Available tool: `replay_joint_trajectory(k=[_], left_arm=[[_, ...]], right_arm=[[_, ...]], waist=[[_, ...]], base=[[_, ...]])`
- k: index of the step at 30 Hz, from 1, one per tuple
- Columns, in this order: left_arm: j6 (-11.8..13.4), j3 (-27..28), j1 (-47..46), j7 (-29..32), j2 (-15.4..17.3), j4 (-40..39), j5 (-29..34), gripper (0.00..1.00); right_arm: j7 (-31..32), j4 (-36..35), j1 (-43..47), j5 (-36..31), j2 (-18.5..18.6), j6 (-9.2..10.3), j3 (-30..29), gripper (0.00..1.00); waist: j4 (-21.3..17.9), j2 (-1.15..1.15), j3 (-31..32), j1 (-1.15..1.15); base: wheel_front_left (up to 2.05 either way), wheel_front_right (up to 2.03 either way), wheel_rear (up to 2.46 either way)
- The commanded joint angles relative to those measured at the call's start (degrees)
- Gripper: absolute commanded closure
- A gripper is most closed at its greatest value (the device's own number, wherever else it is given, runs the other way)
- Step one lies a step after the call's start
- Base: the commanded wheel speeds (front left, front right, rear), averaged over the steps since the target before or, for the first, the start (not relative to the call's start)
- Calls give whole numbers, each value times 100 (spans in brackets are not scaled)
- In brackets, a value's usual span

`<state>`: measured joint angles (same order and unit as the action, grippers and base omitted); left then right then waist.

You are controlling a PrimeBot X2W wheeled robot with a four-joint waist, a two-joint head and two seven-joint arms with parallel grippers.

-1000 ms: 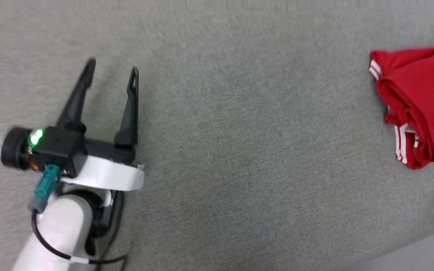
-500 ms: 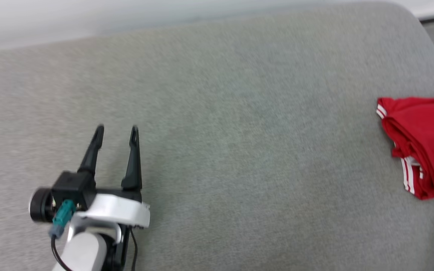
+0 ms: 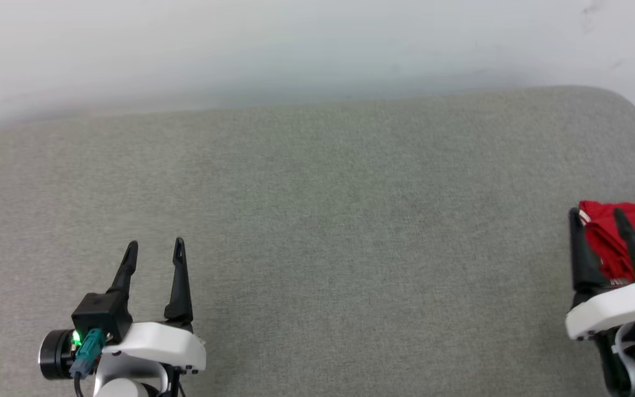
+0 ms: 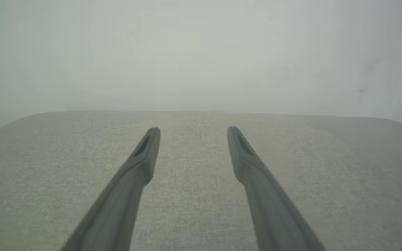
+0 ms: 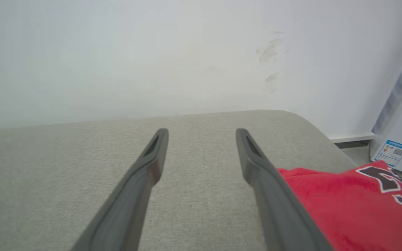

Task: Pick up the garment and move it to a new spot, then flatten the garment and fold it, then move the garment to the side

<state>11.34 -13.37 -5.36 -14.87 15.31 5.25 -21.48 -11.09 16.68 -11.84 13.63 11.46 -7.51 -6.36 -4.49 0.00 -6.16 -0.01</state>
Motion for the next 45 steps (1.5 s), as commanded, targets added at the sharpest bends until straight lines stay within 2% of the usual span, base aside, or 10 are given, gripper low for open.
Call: replay_joint_trajectory(k=[1,12,21,31,45], left_arm=[[10,25,88,-25,-21,27,-11,0],[-2,124,546,-39,27,227,-5,0],[-41,110,834,-36,-22,348,-32,0],[-68,162,873,-37,-31,414,-4,0],[-174,217,743,-38,-59,547,33,0]], right_arm=[[40,-175,148,-81,-52,5,37,0],[676,-1609,1141,-493,-638,5,285,0],[1098,-2289,1820,-637,-795,5,235,0],[1302,-2630,2048,-660,-855,5,214,0],[1351,-2595,2067,-614,-869,5,174,0]], waist=[[105,0,135,1],[195,0,685,1],[164,0,975,1],[165,0,986,1],[165,0,987,1]], base=[[0,0,0],[0,0,0],[0,0,0],[0,0,0],[0,0,0]])
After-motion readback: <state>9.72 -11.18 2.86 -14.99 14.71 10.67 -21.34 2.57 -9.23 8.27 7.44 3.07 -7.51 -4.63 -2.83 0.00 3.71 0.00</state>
